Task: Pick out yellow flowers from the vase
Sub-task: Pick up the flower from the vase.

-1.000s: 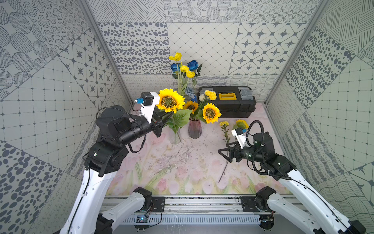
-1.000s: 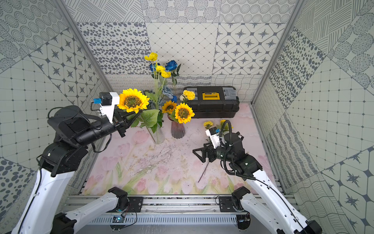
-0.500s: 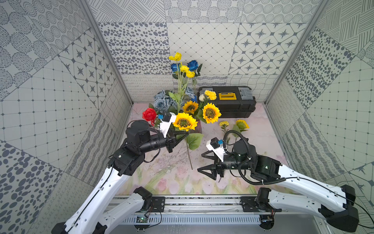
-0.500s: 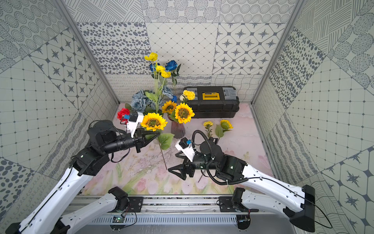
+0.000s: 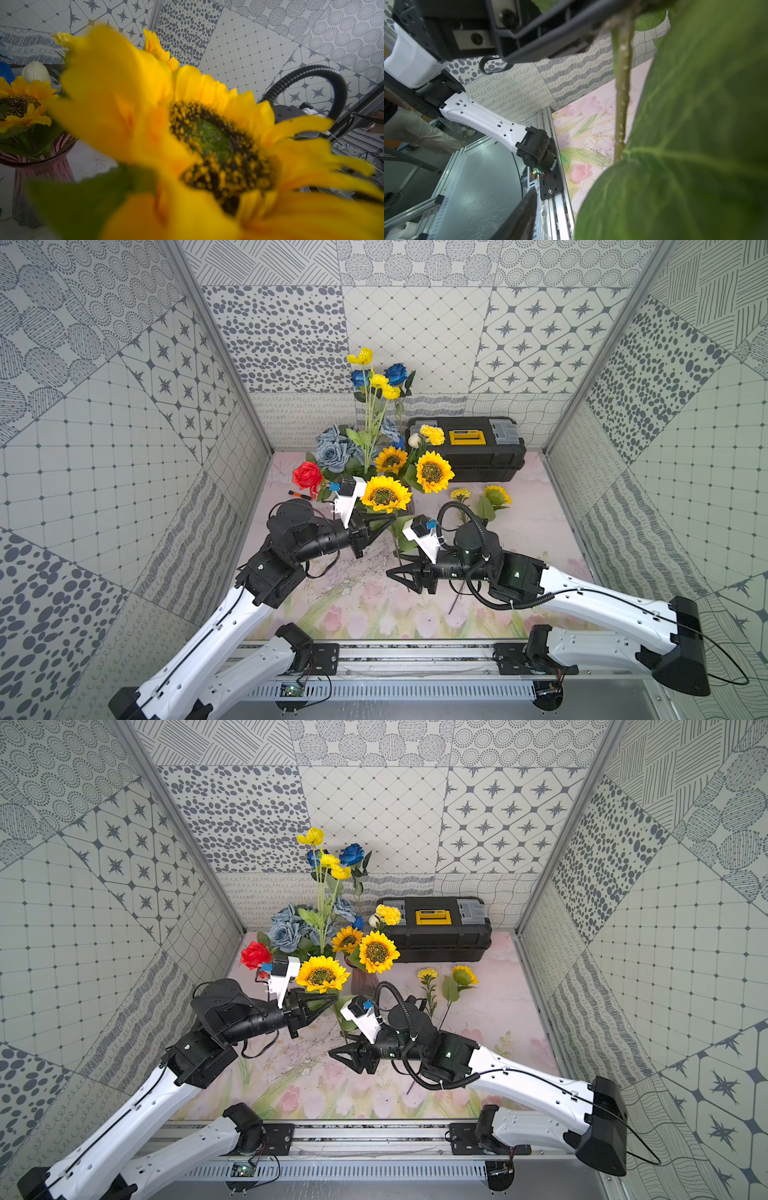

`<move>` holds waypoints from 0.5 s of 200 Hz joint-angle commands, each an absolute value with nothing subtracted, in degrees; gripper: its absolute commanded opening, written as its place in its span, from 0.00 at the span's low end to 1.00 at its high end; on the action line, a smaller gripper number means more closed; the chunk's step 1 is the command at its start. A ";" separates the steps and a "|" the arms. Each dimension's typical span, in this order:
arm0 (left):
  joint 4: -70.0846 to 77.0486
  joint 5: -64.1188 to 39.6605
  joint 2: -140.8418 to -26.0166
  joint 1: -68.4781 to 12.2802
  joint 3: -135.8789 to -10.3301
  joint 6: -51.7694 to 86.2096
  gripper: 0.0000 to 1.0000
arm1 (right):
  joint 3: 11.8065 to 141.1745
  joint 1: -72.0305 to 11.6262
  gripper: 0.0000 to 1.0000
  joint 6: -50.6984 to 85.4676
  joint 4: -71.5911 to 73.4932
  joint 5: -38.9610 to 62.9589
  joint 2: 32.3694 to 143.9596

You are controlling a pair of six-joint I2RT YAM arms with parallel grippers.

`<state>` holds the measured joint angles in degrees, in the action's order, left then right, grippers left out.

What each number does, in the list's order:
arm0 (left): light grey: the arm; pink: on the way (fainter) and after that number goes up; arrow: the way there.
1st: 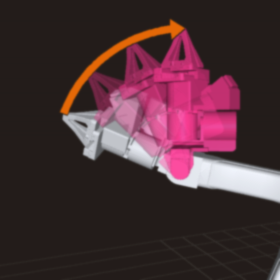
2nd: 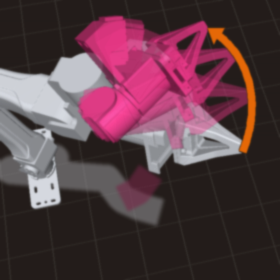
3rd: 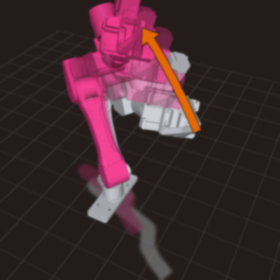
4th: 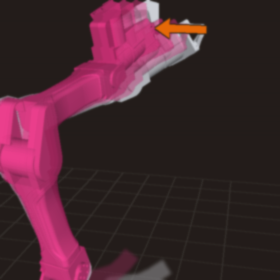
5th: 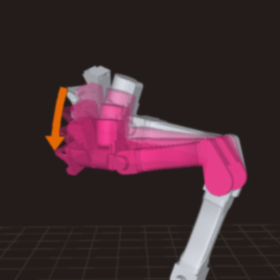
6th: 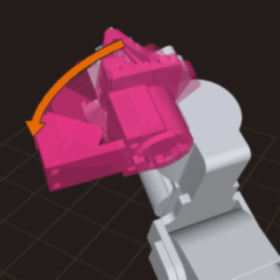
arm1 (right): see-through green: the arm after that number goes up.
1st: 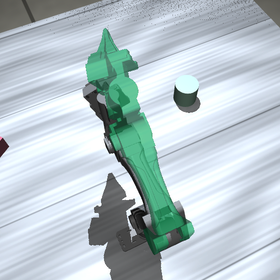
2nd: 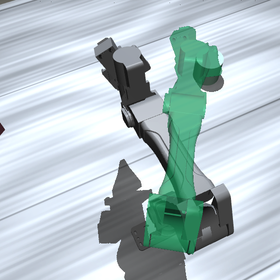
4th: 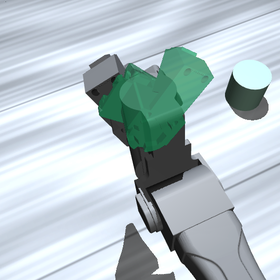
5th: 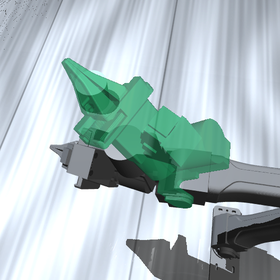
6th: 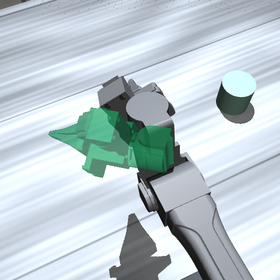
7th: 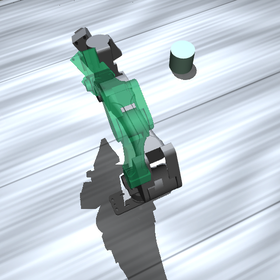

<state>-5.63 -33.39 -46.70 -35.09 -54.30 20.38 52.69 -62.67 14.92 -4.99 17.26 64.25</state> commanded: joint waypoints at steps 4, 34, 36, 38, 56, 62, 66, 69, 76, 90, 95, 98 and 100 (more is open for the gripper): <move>2.41 -32.25 -46.56 -35.27 -55.01 21.98 0.00 | 54.36 -62.99 0.44 15.13 -1.83 16.15 64.84; 2.43 -32.50 -46.75 -35.24 -55.22 21.68 0.00 | 54.18 -63.05 0.30 15.20 -1.79 15.56 64.89; 2.45 -32.56 -46.76 -35.31 -55.22 21.66 0.00 | 54.28 -62.96 0.29 15.21 -1.83 15.56 64.87; 2.35 -32.53 -46.76 -35.30 -55.31 21.70 0.00 | 54.31 -63.00 0.28 15.25 -1.84 15.49 64.89; 2.61 -32.48 -46.54 -35.31 -55.40 21.62 0.00 | 54.29 -63.01 0.19 15.36 -1.77 15.29 64.99; 2.77 -32.49 -46.45 -35.31 -55.44 21.62 0.00 | 54.23 -62.98 0.18 15.28 -1.83 15.29 65.00; 2.76 -32.46 -46.47 -35.33 -55.43 21.59 0.00 | 54.23 -62.94 0.18 15.28 -1.89 15.20 65.02; 2.81 -32.53 -46.41 -35.30 -55.44 21.61 0.00 | 54.16 -62.98 0.18 15.22 -1.93 15.08 64.98; 2.75 -32.52 -46.41 -35.26 -55.48 21.58 0.00 | 54.23 -62.95 0.16 15.25 -2.01 14.90 64.94; 2.43 -32.68 -46.29 -35.32 -55.56 21.45 0.00 | 54.05 -63.02 0.10 15.24 -1.94 14.60 64.69; 2.37 -32.61 -46.25 -35.31 -55.63 21.45 0.00 | 53.98 -63.00 0.08 15.27 -1.93 14.51 64.71; 2.27 -32.61 -46.19 -35.33 -55.66 21.40 0.00 | 53.90 -62.97 0.07 15.29 -1.93 14.43 64.76; 2.19 -32.61 -46.22 -35.27 -55.71 21.43 0.00 | 53.88 -62.98 0.07 15.29 -1.93 14.46 64.73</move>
<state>-2.79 -33.19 -46.57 -35.20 -54.78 21.69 52.73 -62.59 15.35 -4.45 14.35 64.58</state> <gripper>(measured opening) 0.062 0.102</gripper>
